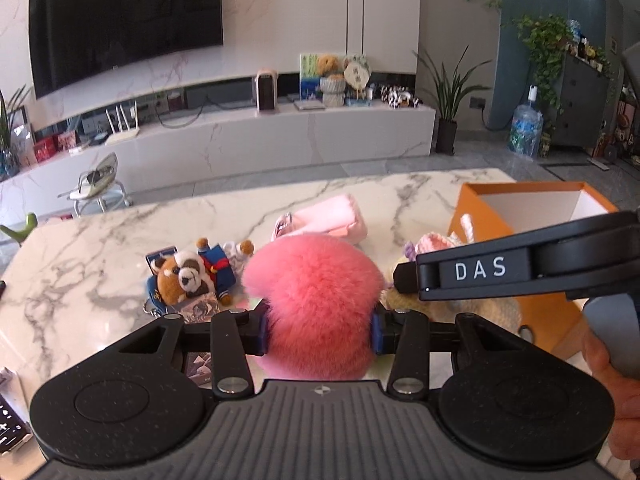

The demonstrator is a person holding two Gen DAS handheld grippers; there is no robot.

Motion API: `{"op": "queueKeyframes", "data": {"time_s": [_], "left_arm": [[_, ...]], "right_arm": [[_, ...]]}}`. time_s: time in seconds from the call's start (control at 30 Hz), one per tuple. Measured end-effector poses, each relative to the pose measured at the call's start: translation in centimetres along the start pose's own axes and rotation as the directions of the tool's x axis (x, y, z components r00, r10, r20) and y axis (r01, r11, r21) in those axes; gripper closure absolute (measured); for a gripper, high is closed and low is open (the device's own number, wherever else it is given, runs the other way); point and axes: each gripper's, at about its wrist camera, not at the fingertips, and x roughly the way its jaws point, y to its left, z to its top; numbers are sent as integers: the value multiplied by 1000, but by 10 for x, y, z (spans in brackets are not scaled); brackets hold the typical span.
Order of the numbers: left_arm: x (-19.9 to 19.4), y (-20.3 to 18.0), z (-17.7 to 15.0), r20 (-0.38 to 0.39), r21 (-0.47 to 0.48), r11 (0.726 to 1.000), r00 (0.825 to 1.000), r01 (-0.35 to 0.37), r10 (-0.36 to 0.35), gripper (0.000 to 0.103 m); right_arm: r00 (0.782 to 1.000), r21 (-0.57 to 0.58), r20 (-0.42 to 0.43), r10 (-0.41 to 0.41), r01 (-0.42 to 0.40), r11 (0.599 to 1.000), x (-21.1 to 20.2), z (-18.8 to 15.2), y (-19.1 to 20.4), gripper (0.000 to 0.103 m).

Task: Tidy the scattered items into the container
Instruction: 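Carry the pink pompom and cream bunny with both tools over the box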

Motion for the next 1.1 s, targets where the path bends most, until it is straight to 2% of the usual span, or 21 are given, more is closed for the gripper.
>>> {"op": "queueKeyframes", "data": {"time_s": [0.5,0.87,1.1], "left_arm": [[-53,-35,11,113,45,999,993,26,-31,53],[-61,-71,29,176,84,994,981,70,-84,53],[-57,-102,39,186,136,986,975,100,-124,53]], "right_arm": [[993,40,119,25,-30,999,-76,-13,-13,46],[976,67,219,-11,-4,998,-124,-8,-49,46],[965,93,258,-52,28,995,-142,-3,-79,46]]}}
